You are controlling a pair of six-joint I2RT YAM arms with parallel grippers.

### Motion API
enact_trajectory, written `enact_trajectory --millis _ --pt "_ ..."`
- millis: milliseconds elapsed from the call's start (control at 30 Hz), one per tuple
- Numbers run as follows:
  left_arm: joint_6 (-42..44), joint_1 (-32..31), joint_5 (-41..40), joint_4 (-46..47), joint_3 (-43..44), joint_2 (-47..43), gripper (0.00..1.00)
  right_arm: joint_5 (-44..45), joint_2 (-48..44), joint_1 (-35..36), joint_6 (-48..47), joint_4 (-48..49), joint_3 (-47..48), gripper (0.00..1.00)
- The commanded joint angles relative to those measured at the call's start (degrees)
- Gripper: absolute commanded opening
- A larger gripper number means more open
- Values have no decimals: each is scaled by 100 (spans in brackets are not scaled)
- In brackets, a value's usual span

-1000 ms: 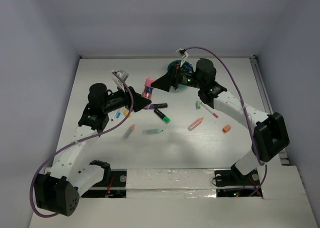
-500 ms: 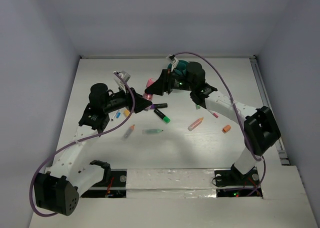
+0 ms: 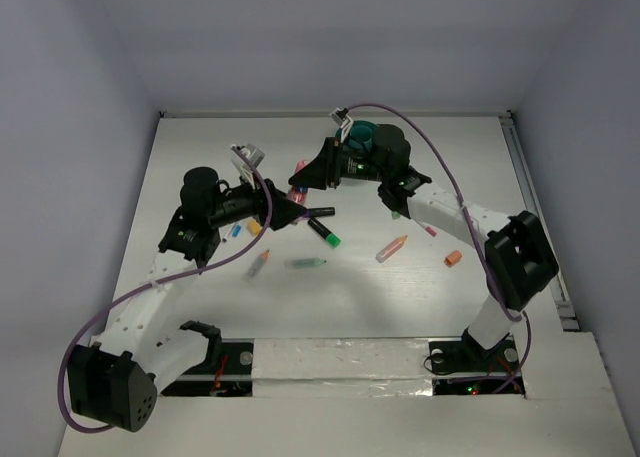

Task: Sort the stationery into containers
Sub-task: Place the stationery in the storage box.

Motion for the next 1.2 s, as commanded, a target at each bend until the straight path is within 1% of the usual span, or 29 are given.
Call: enact_trajectory --millis 0,67,100,133,200,300,400,433,500,533,600,667,700,800,867,933,1033,1167 --pt "98 -25 24 170 143 -59 62 276 -193 9 -174 321 20 25" --pt "150 -25 -160 48 161 -112 69 452 -333 9 -428 16 46 24" --pt "159 -25 -222 29 170 -138 72 688 -377 9 -525 -109 116 21" --pt "168 -25 -266 12 170 -199 79 829 -413 9 -726 -380 160 21" --pt "203 -25 -415 -93 205 -278 87 1293 -457 9 -912 -662 379 18" --pt "247 -25 -530 -216 196 -498 93 1690 -300 -122 -1193 -1023 687 18" --pt "326 -25 -775 -453 187 -788 97 1945 -36 -473 -1299 -1243 1109 18" --pt "352 -25 -889 -541 179 -936 98 2008 35 -709 -1317 -1278 1214 18" --pt "405 -25 -1284 -805 152 -1078 98 2235 184 -939 -1387 -1410 1557 18" --pt "405 -25 -1425 -945 100 -1218 98 2376 341 -1131 -1518 -1628 1689 18" --pt "406 -25 -1812 -1122 -14 -1350 99 2666 526 -1300 -1685 -1884 2198 18" --pt "327 -25 -2189 -1131 -286 -1552 99 3026 816 -1370 -2097 -2243 2523 18" --pt "300 -25 -2295 -1209 -322 -1579 99 3193 931 -1371 -2247 -2420 2899 18" --pt "291 -25 -2577 -1324 -278 -1650 99 3886 1335 -1371 -2984 -2894 3498 18" --pt "282 -25 -2840 -1394 -261 -1729 99 4169 1589 -1423 -3249 -3097 3745 18" --pt "291 -25 -2999 -1430 -244 -1790 99 4520 1757 -1423 -3643 -3212 4087 19" --pt "344 -25 -3088 -1447 -217 -1756 99 4838 2117 -1423 -3970 -3423 4509 19" --pt "362 -25 -3070 -1500 -199 -1650 99 4979 2399 -1423 -4059 -3555 4722 19"
